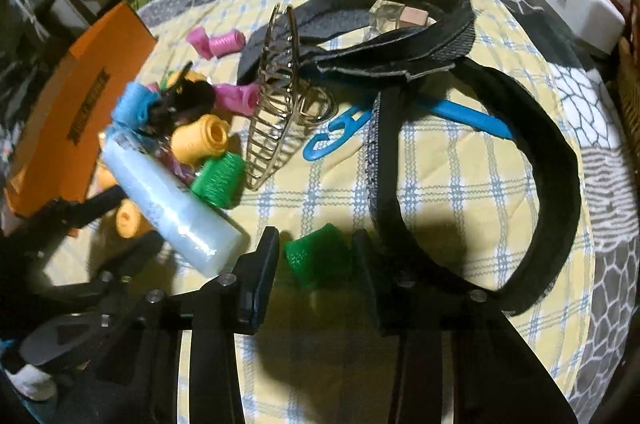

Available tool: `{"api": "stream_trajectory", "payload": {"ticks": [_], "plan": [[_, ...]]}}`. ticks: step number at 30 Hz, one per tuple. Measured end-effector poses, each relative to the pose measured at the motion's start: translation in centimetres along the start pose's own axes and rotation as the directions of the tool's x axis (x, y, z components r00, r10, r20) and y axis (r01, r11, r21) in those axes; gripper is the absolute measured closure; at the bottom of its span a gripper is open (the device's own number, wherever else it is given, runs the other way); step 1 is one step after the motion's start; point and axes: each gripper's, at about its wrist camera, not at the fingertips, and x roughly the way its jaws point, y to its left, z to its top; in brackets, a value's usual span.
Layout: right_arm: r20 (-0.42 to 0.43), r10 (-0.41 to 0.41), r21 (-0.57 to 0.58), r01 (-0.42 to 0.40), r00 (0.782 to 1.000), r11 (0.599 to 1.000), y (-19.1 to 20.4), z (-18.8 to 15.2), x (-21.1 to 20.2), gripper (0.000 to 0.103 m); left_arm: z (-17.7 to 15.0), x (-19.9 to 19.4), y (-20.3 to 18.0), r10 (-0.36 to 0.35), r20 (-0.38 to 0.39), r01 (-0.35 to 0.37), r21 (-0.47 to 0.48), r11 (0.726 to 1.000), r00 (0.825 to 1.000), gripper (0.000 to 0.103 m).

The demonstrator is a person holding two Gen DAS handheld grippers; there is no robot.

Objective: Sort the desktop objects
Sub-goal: 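Withdraw both grippers from the box toward the pile of foam rollers, then grasp a green roller with the right gripper while the left gripper grasps a yellow roller, then carry the yellow roller with the left gripper into the box while the right carries the green roller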

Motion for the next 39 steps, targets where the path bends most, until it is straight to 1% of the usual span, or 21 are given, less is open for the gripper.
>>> {"api": "stream_trajectory", "payload": {"ticks": [2,3,4,6,11,14,16,18,22,26,33,39], "plan": [[0.003,-0.024,-0.022,0.025,1.000,0.999,0.3,0.1,0.4,0.065,0.1,-0.1,0.2,0.008,0.006,-0.008,-0.007,1.000,1.000,0.064],[0.005,-0.041,-0.034,0.041,0.999,0.999,0.5,0.1,0.4,0.067,0.1,-0.2,0.4,0.013,0.008,-0.013,-0.011,1.000,1.000,0.068],[0.006,-0.051,-0.041,0.051,0.999,0.998,0.6,0.1,0.4,0.071,0.2,-0.2,0.5,0.014,0.009,-0.013,-0.016,1.000,1.000,0.074],[0.008,-0.055,-0.043,0.055,0.998,0.998,0.6,0.1,0.3,0.071,0.3,-0.4,0.9,-0.013,0.009,0.013,-0.035,0.999,1.000,0.075],[0.035,-0.024,-0.009,0.024,0.999,1.000,0.2,0.5,-1.0,0.071,0.5,-1.1,0.8,-0.033,0.007,0.033,-0.035,0.999,0.999,0.075],[0.084,0.007,0.004,-0.007,0.996,1.000,0.5,1.1,-2.9,0.071,0.8,-2.9,1.1,-0.053,0.040,0.055,-0.041,0.998,0.998,0.075],[0.120,0.039,0.011,-0.041,0.992,0.999,0.8,1.5,-4.4,0.071,1.2,-4.6,1.6,-0.068,0.078,0.072,-0.048,0.996,0.995,0.075],[0.156,0.089,0.015,-0.092,0.984,0.996,1.5,2.2,-5.8,0.071,1.5,-6.3,2.4,-0.074,0.112,0.082,-0.068,0.994,0.991,0.075],[0.204,0.150,-0.001,-0.153,0.967,0.988,3.8,3.4,-7.5,0.071,2.0,-8.8,4.8,-0.058,0.158,0.077,-0.118,0.990,0.986,0.075],[0.213,0.196,-0.028,-0.195,0.957,0.980,6.6,4.3,-7.7,0.071,2.1,-10.3,7.9,-0.044,0.178,0.077,-0.185,0.980,0.983,0.075],[0.204,0.229,-0.087,-0.216,0.952,0.973,11.1,5.1,-7.2,0.071,1.6,-11.9,12.8,-0.012,0.194,0.067,-0.279,0.958,0.981,0.075],[0.199,0.260,-0.119,-0.240,0.945,0.963,14.6,5.9,-6.4,0.071,0.9,-12.9,15.3,0.018,0.195,0.043,-0.305,0.951,0.981,0.075]]}}
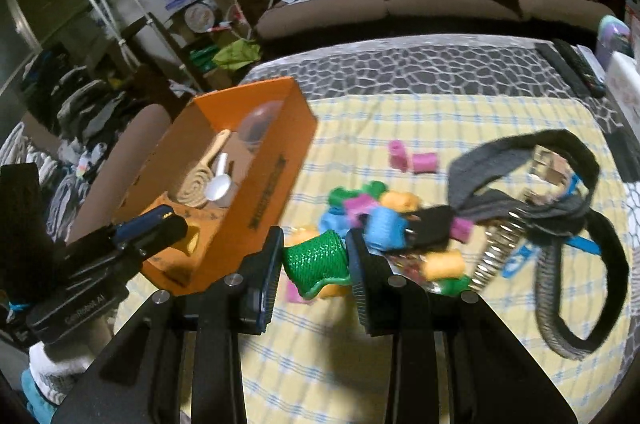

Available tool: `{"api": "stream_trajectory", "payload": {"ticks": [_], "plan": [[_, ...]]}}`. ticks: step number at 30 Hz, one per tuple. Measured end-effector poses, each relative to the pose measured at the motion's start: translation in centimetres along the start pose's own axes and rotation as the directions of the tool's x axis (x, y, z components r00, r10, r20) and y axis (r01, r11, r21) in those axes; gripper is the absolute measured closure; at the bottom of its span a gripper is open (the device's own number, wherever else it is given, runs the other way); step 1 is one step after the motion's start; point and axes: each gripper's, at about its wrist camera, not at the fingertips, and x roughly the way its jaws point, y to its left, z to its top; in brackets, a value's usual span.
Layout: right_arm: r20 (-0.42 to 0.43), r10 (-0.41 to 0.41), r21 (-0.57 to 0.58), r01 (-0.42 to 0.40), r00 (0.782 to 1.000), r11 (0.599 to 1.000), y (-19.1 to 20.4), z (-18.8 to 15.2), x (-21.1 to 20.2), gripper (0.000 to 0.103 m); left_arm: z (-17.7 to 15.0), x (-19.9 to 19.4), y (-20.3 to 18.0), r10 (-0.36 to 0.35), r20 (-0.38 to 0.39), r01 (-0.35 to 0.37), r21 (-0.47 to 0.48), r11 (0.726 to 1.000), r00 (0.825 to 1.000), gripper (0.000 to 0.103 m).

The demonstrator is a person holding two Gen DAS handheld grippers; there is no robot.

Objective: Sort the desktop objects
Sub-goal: 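Carry the yellow roller with the left gripper into the box while the right carries the green roller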

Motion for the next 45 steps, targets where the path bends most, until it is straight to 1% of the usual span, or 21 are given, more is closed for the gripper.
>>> {"api": "stream_trajectory", "payload": {"ticks": [10,18,23,29,33,38,45], "plan": [[0.012,0.070,-0.037,-0.069,0.997,0.997,5.5,1.4,2.4,0.071,-0.3,-0.6,3.9,0.073,-0.021,-0.073,-0.026,0.997,0.997,0.075],[-0.020,0.078,-0.084,-0.080,0.997,0.993,8.7,1.2,5.1,0.071,-0.9,-0.2,7.6,0.131,-0.058,-0.134,-0.061,0.989,0.990,0.075],[-0.040,0.076,-0.115,-0.081,0.996,0.990,10.5,0.8,6.8,0.071,-1.1,0.4,8.6,0.156,-0.081,-0.161,-0.058,0.985,0.984,0.075],[-0.060,0.054,-0.151,-0.063,0.997,0.987,12.1,0.4,8.6,0.071,-1.4,0.8,9.6,0.169,-0.102,-0.176,-0.058,0.983,0.980,0.075],[-0.075,0.026,-0.175,-0.039,0.997,0.984,12.6,0.1,9.7,0.071,-1.7,1.3,10.3,0.184,-0.127,-0.193,-0.058,0.980,0.975,0.075],[-0.088,-0.006,-0.204,-0.012,0.996,0.979,13.1,-0.4,10.8,0.071,-1.8,1.7,10.8,0.197,-0.140,-0.205,-0.049,0.977,0.970,0.075],[-0.100,-0.023,-0.221,0.000,0.995,0.975,13.5,-0.9,11.8,0.071,-2.0,2.1,11.0,0.212,-0.154,-0.220,-0.032,0.975,0.965,0.075]]}}
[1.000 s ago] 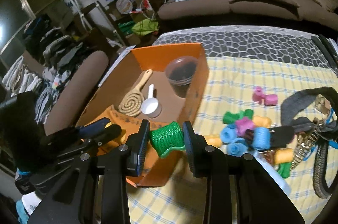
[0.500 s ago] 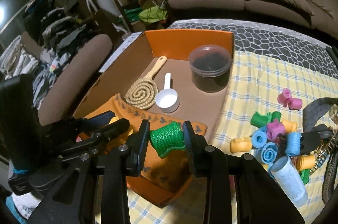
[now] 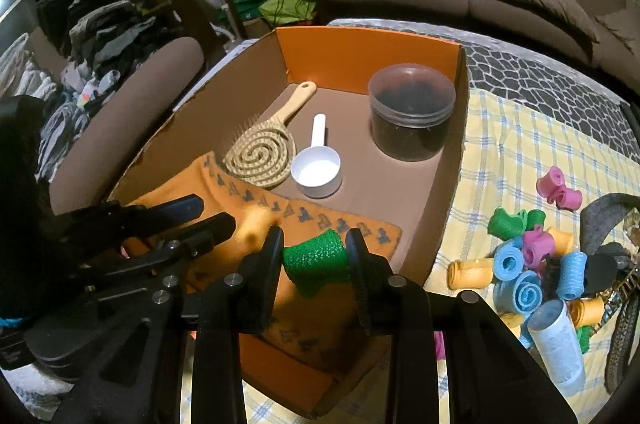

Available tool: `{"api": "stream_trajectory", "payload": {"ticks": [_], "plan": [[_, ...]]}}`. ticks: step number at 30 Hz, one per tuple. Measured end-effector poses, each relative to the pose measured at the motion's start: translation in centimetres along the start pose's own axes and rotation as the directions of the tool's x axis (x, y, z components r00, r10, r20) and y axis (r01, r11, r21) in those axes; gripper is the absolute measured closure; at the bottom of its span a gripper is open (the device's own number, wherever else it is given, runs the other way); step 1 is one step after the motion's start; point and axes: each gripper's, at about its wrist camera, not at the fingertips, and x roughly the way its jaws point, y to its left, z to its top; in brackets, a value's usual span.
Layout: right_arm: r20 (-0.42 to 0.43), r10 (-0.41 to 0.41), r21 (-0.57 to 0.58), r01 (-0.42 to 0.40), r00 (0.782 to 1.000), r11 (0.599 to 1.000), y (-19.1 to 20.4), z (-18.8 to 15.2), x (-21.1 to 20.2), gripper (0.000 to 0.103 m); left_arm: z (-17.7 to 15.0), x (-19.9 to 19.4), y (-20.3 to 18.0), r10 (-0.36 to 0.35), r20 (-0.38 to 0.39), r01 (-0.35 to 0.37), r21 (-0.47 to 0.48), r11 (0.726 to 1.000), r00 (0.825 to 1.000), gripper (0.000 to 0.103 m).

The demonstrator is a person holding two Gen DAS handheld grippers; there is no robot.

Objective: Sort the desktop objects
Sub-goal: 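Carry the yellow roller with the left gripper into the box while the right carries the green roller, then release both rollers onto the pouch in the box and open both grippers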

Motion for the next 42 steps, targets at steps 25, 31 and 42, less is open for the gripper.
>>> {"api": "stream_trajectory", "payload": {"ticks": [25,31,42], "plan": [[0.079,-0.030,0.014,0.029,0.996,0.999,-0.9,0.3,-2.3,0.025,0.6,-1.6,1.1,0.027,0.065,-0.024,-0.058,0.998,0.998,0.038],[0.110,-0.042,0.023,0.039,0.993,0.999,-1.7,0.3,-3.8,0.021,0.7,-2.3,0.3,-0.002,0.089,0.008,-0.069,0.998,0.996,0.023],[0.133,-0.098,0.094,0.085,0.986,0.992,-6.8,-0.4,-6.8,0.015,1.1,-3.0,-4.3,-0.080,0.120,0.080,0.001,0.997,0.989,0.001]]}}
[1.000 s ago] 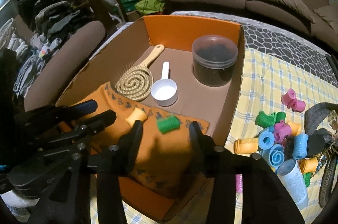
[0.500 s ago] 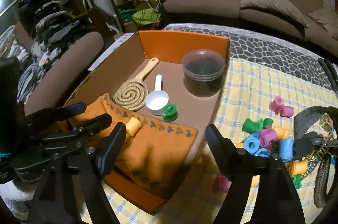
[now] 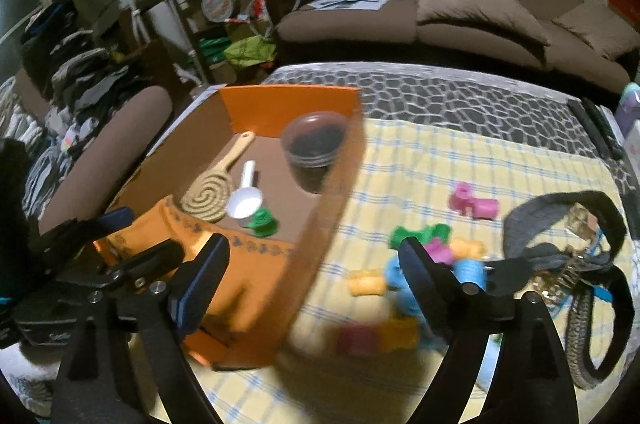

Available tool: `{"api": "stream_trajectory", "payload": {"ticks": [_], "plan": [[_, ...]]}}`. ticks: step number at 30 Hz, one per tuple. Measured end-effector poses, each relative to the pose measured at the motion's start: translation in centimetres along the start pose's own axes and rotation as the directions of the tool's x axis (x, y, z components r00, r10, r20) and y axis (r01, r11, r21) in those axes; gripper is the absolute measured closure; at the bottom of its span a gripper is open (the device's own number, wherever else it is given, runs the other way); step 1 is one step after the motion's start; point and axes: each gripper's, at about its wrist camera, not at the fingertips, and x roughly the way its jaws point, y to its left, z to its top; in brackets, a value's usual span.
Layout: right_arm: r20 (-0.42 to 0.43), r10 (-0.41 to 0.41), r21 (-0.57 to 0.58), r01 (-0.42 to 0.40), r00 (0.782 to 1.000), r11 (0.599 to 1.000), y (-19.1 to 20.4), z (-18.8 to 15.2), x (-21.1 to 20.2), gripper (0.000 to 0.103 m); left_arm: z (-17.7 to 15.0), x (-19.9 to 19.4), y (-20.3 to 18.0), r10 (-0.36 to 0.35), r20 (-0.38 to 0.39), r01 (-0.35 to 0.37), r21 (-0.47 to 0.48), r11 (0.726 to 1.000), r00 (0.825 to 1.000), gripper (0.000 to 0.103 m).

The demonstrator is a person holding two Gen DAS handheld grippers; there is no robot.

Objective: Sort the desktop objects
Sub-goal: 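Release both rollers onto the pouch in the box and open both grippers, then move both grippers back toward the pile of rollers and spray can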

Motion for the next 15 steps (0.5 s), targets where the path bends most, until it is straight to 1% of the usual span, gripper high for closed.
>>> {"api": "stream_trajectory", "payload": {"ticks": [8,15], "plan": [[-0.002,-0.060,0.061,0.060,0.998,0.996,-5.3,-0.8,-1.9,0.013,-0.1,-0.1,-4.3,-0.043,0.023,0.041,0.074,0.996,0.999,0.001],[-0.030,-0.112,0.098,0.114,0.993,0.989,-9.3,-2.4,-2.9,0.013,-0.5,-0.3,-8.9,-0.095,0.044,0.086,0.179,0.980,0.994,0.001]]}}
